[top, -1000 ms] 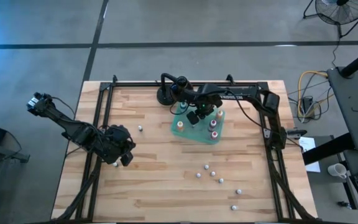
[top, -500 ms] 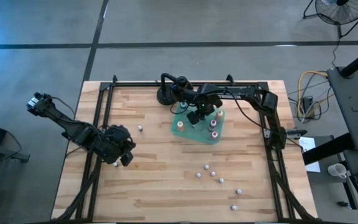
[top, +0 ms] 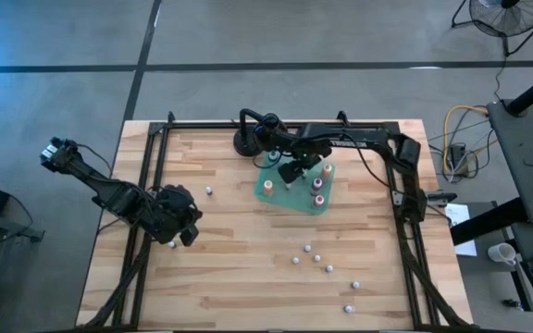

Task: Pick & Place food coloring
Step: Put the pink food coloring bottle into the green bin

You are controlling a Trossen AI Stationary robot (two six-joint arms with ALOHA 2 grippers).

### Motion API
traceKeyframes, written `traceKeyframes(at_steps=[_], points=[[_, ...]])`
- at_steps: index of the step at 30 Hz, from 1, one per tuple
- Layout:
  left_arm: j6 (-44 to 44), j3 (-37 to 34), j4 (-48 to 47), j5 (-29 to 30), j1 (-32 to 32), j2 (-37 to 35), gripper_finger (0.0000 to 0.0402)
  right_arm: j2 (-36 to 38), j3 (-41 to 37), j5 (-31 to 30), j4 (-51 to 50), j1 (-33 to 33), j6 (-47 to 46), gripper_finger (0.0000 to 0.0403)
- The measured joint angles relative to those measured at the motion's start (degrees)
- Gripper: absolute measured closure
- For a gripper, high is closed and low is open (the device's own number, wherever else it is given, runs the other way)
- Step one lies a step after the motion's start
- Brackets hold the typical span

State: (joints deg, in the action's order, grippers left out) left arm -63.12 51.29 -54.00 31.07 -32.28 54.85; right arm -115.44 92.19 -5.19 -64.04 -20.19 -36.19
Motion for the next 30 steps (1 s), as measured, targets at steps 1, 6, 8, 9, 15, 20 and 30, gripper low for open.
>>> traceKeyframes(at_steps=[1, 6, 8, 9, 15, 20, 30], points=[[-0.01, 0.00, -0.02, 0.00, 0.00, 0.00, 0.0401, 0.83, 0.35, -0.53, 0.00, 0.38, 0.16, 0.0232], [-0.03, 0.00, -0.02, 0.04, -0.01, 0.00, 0.0401, 6.66, 1.69, -1.31, 0.14, 3.71, 2.39, 0.0233], [-0.03, 0.00, 0.00, 0.06, 0.01, 0.00, 0.0401, 9.19, 1.96, -1.26, -0.01, 6.17, 3.67, 0.0234], [-0.05, 0.00, -0.01, 0.07, 0.00, 0.00, 0.0401, 10.50, 1.98, -0.89, 0.12, 7.56, 3.93, 0.0234], [-0.05, 0.00, 0.00, 0.11, -0.01, 0.00, 0.0401, 15.87, 2.30, 0.20, 1.84, 20.02, 1.86, 0.0234], [-0.05, 0.00, 0.02, 0.11, 0.01, 0.00, 0.0401, 16.51, 2.22, -1.12, 1.34, 30.65, -5.41, 0.0234], [-0.07, 0.00, 0.00, 0.11, -0.01, 0.00, 0.0401, 15.10, -0.67, 2.64, 0.00, 47.97, -23.41, 0.0234]])
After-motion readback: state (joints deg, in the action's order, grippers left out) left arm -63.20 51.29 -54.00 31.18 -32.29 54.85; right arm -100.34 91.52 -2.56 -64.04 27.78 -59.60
